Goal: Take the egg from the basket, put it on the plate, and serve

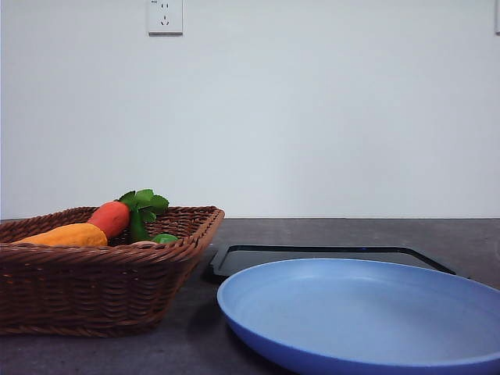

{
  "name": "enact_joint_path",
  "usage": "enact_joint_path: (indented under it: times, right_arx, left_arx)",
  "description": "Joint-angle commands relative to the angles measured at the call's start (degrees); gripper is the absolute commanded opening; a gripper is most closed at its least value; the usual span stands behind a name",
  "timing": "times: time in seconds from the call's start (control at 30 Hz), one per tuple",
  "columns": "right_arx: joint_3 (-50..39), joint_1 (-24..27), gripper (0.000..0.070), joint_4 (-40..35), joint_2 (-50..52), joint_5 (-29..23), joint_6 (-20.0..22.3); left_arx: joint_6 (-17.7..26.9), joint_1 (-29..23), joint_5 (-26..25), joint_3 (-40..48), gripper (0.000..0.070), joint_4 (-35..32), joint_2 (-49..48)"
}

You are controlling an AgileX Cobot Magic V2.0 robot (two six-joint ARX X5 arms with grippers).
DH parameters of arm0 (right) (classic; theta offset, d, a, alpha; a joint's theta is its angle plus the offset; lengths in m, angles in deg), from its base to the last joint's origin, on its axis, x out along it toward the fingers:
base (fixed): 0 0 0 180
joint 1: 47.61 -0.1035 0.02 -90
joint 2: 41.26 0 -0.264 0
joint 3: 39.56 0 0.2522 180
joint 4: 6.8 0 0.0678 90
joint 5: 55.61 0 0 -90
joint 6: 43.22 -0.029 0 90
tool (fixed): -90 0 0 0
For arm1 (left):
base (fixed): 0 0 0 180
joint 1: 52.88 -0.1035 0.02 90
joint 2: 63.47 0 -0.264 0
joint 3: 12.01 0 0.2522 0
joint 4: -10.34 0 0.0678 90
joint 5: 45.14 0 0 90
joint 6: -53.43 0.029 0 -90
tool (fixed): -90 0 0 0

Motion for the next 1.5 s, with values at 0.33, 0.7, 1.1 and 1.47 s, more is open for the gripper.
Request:
enact_joint_path:
  times: [0.33, 0.7, 1.1, 1.47]
  right_arx:
    - [-0.13, 0.02, 0.0, -10.61, -0.02, 0.35, -19.59]
    - [5.37, 0.04, 0.0, -1.63, -0.99, 0.7, -25.76]
    - [23.37, 0.07, 0.0, 11.64, -18.16, 2.7, -22.97]
    - [31.0, 0.07, 0.0, 22.56, -34.54, 18.46, -21.81]
  left_arx:
    - [-21.15, -0.11, -0.47, 0.75, 0.0, -0.15, -0.13]
    - [-26.45, -0.11, -4.17, -3.06, 0.0, 0.38, 1.63]
    - [-21.34, 0.06, -16.65, -14.69, 0.0, 0.33, 21.56]
    - [-12.21, 6.49, -25.87, -30.76, 0.0, 8.58, 42.33]
